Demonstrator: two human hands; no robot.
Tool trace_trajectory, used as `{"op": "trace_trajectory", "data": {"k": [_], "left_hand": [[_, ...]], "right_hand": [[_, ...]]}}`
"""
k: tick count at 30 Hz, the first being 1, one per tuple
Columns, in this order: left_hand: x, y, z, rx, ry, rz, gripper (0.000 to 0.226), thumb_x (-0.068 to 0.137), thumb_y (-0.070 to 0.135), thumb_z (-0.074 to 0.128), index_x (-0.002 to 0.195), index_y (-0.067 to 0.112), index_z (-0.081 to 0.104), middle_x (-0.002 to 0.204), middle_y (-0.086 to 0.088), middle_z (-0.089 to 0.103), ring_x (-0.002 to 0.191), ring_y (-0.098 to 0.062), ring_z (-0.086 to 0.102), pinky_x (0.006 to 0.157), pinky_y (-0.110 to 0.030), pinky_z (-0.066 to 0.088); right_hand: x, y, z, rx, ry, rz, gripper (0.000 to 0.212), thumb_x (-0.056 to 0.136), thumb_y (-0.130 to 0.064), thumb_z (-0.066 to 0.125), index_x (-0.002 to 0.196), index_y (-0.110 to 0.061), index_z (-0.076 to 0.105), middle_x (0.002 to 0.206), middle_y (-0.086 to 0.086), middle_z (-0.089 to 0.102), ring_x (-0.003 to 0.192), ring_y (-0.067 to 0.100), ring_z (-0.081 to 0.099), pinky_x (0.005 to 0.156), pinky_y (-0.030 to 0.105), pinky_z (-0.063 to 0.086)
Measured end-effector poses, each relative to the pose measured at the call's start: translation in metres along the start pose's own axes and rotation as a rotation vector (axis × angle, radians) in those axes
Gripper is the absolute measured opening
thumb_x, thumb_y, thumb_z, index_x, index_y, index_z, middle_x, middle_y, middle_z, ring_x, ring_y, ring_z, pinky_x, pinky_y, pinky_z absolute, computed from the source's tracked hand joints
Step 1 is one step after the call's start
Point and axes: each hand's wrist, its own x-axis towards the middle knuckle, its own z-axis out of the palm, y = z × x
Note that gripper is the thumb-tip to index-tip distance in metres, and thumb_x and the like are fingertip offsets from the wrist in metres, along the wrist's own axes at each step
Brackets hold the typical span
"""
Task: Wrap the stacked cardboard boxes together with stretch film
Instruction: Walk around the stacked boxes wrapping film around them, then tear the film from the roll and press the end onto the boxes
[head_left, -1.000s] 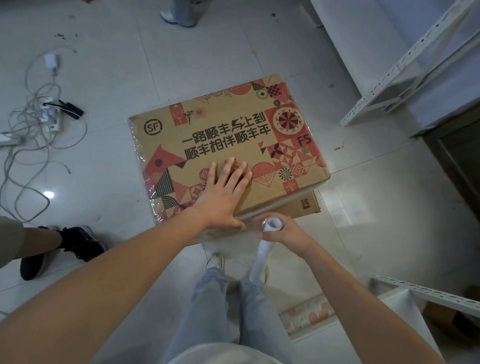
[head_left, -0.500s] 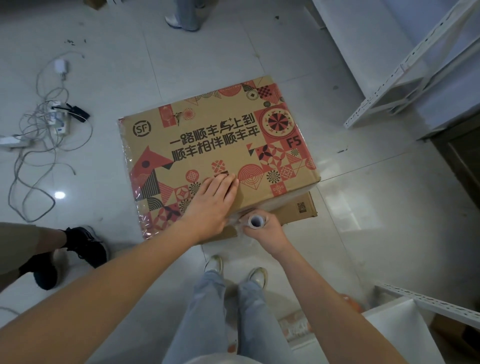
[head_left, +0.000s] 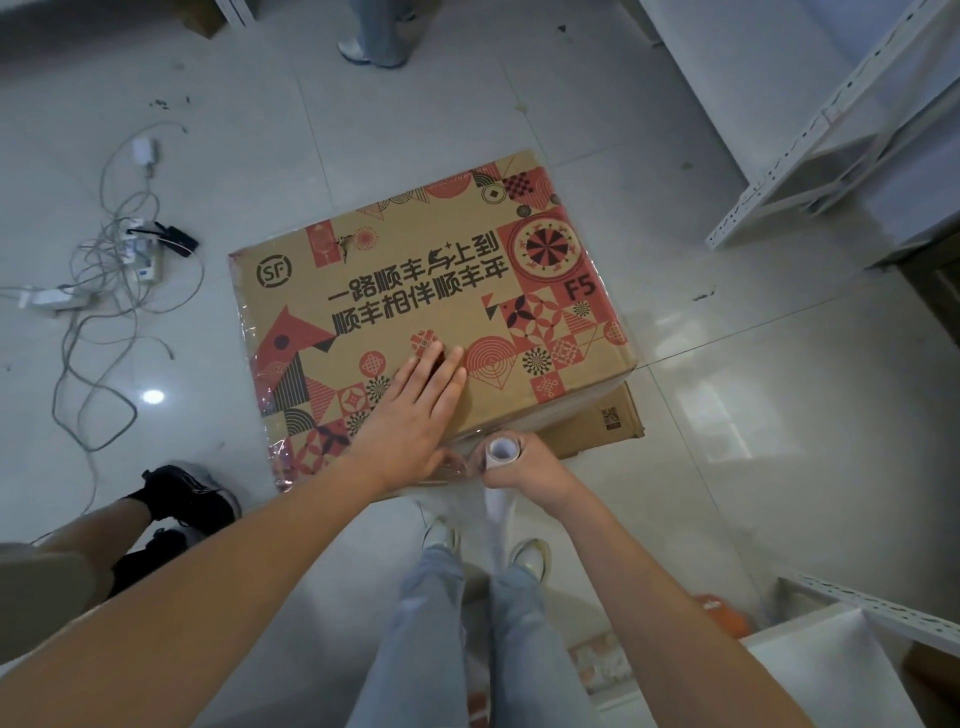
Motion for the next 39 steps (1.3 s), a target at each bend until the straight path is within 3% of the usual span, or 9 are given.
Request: {"op": "trace_trajectory", "data": {"k": [7,10,16,20,23,29,33,37,39], "left_hand": [[0.001,-0.001,0.0,0.017,-0.005,0.003,0.114,0.063,0.045,0.08,0.143,0.001,0.013,0.153,-0.019,0.01,0.142,-0.035,0.011,0.114,-0.045,0.008],[0.001,0.0,0.001,0.002,-0.005,0.002,0.111,0.064,0.044,0.079,0.143,0.0,0.015,0.153,-0.019,0.012,0.142,-0.035,0.011,0.115,-0.044,0.006],[0.01,-0.006,-0.008,-0.001,-0.013,-0.024,0.106,0.073,0.056,0.069,0.143,0.0,0.011,0.154,-0.017,0.014,0.143,-0.034,0.014,0.119,-0.043,0.009],[0.011,-0.006,-0.013,-0.038,-0.057,-0.029,0.108,0.072,0.062,0.065,0.143,-0.005,0.018,0.155,-0.019,0.018,0.143,-0.034,0.013,0.116,-0.044,0.011],[0.01,-0.01,-0.008,-0.071,-0.08,-0.018,0.115,0.073,0.081,0.04,0.147,-0.003,0.012,0.157,-0.012,-0.002,0.145,-0.028,-0.005,0.119,-0.04,-0.006],[0.006,-0.015,-0.01,-0.37,0.007,0.015,0.107,0.076,0.084,0.019,0.149,0.006,0.018,0.159,-0.005,0.004,0.147,-0.02,-0.005,0.118,-0.037,0.0],[-0.005,-0.027,-0.021,-0.549,0.068,-0.022,0.082,0.09,0.068,0.017,0.143,0.008,0.036,0.152,-0.004,0.029,0.142,-0.014,0.016,0.116,-0.027,0.008],[-0.064,0.011,-0.011,-0.466,0.295,-0.081,0.044,0.098,0.045,0.03,0.114,0.01,0.05,0.108,-0.009,0.059,0.105,-0.02,0.048,0.095,-0.031,0.037],[-0.093,0.044,0.003,-0.625,0.207,-0.138,0.036,0.098,0.045,0.03,0.099,0.016,0.053,0.095,0.001,0.058,0.091,-0.014,0.05,0.081,-0.028,0.042]], "right_hand": [[0.002,-0.001,0.003,0.044,-0.161,0.039,0.026,0.066,0.019,0.06,0.064,-0.006,0.06,0.061,-0.008,0.063,0.065,0.003,0.059,0.068,0.018,0.048],[-0.005,-0.006,0.001,0.074,-0.163,0.026,0.019,0.061,0.011,0.061,0.063,-0.008,0.061,0.063,-0.005,0.063,0.068,0.009,0.058,0.069,0.021,0.048],[-0.045,-0.001,0.034,-0.193,-0.475,-0.022,0.034,0.056,0.002,0.059,0.06,-0.032,0.06,0.059,-0.018,0.059,0.06,-0.004,0.052,0.061,0.014,0.042],[-0.059,0.022,0.029,-0.015,-0.186,-0.017,0.019,0.057,0.006,0.057,0.063,-0.011,0.06,0.059,-0.012,0.062,0.059,-0.001,0.055,0.061,0.015,0.043],[-0.06,0.022,0.015,-0.013,-0.091,-0.051,0.019,0.061,0.004,0.057,0.065,-0.014,0.06,0.063,-0.013,0.063,0.061,-0.002,0.055,0.061,0.014,0.043],[-0.046,0.019,0.013,-0.056,0.113,-0.066,0.03,0.07,0.007,0.064,0.073,-0.023,0.062,0.071,-0.015,0.064,0.069,0.0,0.056,0.07,0.019,0.044],[-0.039,0.02,0.014,-0.025,0.158,0.013,0.035,0.074,0.012,0.065,0.084,-0.021,0.063,0.082,0.001,0.062,0.073,0.011,0.054,0.068,0.03,0.043],[-0.024,0.011,0.014,-0.039,0.229,0.02,0.03,0.074,0.014,0.067,0.082,-0.014,0.063,0.074,-0.005,0.06,0.057,-0.009,0.054,0.063,0.011,0.043],[-0.018,0.006,0.016,-0.08,0.228,0.016,0.024,0.072,0.015,0.065,0.082,-0.007,0.063,0.071,-0.006,0.059,0.054,-0.011,0.053,0.059,0.006,0.041]]}}
